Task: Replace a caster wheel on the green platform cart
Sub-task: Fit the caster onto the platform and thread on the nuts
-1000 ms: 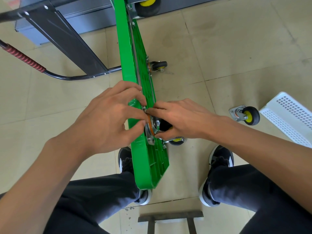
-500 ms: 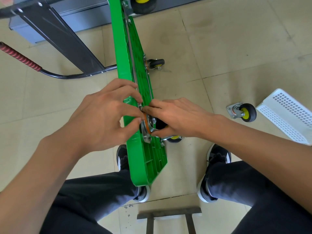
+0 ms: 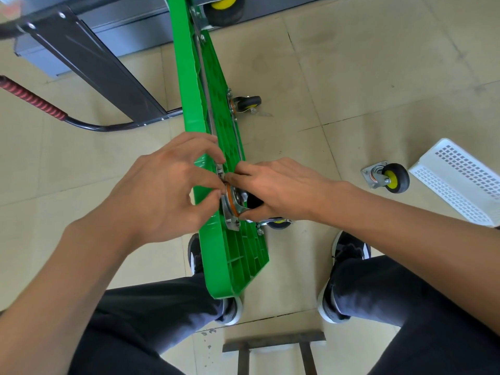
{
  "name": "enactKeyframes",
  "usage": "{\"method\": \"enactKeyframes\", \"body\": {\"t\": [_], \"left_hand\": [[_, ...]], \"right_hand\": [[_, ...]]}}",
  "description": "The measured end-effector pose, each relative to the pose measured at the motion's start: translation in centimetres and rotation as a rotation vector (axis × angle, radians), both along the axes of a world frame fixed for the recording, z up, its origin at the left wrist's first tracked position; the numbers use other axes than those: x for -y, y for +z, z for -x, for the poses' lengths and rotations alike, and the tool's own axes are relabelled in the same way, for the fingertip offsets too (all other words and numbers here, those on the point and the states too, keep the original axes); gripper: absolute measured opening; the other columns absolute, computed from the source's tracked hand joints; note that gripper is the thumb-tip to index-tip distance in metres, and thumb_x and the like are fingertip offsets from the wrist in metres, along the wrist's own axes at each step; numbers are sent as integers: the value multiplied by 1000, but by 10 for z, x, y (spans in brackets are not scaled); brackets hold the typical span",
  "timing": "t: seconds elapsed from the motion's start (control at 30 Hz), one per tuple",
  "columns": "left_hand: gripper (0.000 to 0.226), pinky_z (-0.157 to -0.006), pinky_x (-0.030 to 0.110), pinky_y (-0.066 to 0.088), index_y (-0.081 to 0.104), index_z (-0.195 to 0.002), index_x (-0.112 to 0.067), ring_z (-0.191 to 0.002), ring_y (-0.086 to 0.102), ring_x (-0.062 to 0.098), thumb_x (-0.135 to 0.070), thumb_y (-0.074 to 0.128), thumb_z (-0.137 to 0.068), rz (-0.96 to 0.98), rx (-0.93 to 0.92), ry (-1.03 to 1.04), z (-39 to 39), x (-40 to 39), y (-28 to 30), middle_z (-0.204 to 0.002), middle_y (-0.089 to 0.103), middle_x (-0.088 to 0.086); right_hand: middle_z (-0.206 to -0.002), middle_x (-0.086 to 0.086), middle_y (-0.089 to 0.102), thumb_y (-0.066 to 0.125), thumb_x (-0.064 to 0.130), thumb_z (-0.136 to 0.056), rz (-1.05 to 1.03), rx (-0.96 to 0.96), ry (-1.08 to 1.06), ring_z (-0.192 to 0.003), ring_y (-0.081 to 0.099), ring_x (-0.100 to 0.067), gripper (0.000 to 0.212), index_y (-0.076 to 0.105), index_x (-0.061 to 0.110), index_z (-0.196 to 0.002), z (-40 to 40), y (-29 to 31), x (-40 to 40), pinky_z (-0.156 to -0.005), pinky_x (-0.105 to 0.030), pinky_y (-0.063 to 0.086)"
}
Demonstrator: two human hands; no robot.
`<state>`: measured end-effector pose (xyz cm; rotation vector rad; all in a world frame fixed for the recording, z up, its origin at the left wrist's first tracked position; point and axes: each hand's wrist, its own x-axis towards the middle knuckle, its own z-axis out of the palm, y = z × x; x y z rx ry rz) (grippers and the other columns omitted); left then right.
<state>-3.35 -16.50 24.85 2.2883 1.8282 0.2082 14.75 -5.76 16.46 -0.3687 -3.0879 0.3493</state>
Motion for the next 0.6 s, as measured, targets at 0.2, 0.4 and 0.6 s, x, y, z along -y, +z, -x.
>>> {"method": "enactKeyframes", "body": {"t": [0.2,0.4,0.6], "left_hand": [[36,-77,51,58,81,-86,-31,-134,47,16,-43,47,-84,28,26,19,0,0,1,-122,62,-5],[35,-70,48,58,80,-82,-32,-132,48,18,-43,46,-83,37,-18,17,-2,-1,2,-121,61,-6],[33,-58,29,47,78,-76,-35,-129,50,15,-42,46,-83,5,-113,-16,-12,1,-1,-110,64,-12]], "right_hand": [[-111,-1,50,61,58,-91,-34,11,11,-87,63,-27,73,38,17,-147,1,1,2,-55,-35,34],[-110,-1,50,62,57,-90,-21,21,20,-88,63,-28,69,42,17,-143,1,3,1,-56,-36,34],[-108,0,49,61,56,-91,16,31,13,-87,61,-25,67,40,19,-143,-1,5,1,-58,-34,35]]}}
